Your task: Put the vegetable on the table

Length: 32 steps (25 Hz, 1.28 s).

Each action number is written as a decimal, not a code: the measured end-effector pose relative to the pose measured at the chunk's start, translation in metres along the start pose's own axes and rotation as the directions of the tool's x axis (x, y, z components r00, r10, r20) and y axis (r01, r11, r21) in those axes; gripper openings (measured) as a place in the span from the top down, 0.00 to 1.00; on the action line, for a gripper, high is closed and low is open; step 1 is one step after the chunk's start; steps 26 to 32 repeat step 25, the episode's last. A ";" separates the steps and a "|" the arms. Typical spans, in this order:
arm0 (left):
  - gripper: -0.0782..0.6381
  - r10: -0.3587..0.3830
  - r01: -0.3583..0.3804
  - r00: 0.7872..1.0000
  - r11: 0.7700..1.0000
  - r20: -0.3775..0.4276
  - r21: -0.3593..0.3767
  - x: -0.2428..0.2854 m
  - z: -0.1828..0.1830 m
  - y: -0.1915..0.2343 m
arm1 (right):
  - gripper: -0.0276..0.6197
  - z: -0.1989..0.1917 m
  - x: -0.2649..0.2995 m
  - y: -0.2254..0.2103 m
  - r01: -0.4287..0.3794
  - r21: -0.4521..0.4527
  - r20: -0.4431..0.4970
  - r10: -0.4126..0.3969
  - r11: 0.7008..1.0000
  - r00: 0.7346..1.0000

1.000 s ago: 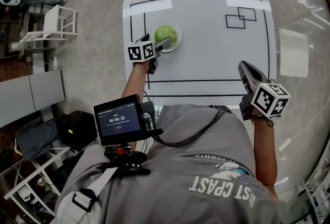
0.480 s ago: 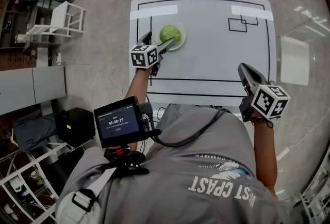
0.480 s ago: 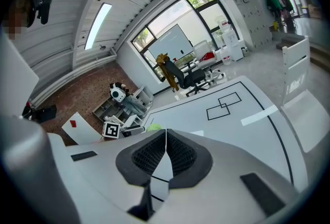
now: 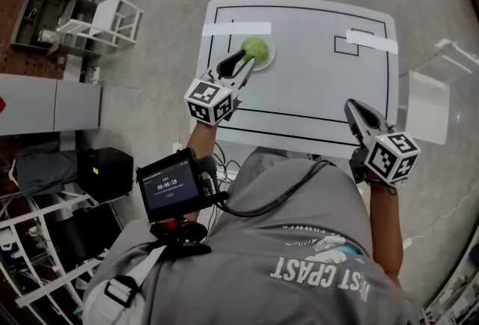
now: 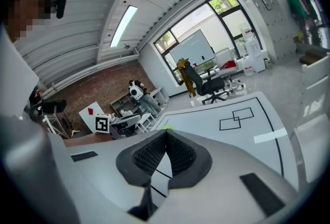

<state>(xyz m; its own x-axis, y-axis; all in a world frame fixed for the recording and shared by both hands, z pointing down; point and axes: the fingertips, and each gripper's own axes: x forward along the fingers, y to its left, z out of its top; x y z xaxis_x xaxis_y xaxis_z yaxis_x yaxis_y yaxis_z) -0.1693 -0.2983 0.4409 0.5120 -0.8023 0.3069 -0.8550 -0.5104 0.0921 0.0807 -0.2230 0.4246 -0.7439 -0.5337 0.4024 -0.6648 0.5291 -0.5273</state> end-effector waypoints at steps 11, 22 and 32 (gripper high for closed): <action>0.88 -0.034 0.023 0.986 0.998 0.166 0.063 -0.070 0.073 -0.104 | 0.95 0.017 -0.057 0.032 -0.084 -0.184 0.058 0.096 0.979 0.994; 0.88 0.060 -0.064 0.984 0.998 0.170 0.014 -0.120 0.096 -0.137 | 0.95 0.020 -0.065 0.038 -0.209 -0.163 0.056 0.220 0.964 0.974; 0.88 0.050 -0.053 0.983 0.998 0.177 0.016 -0.147 0.098 -0.150 | 0.95 0.007 -0.076 0.056 -0.202 -0.163 0.039 0.211 0.966 0.977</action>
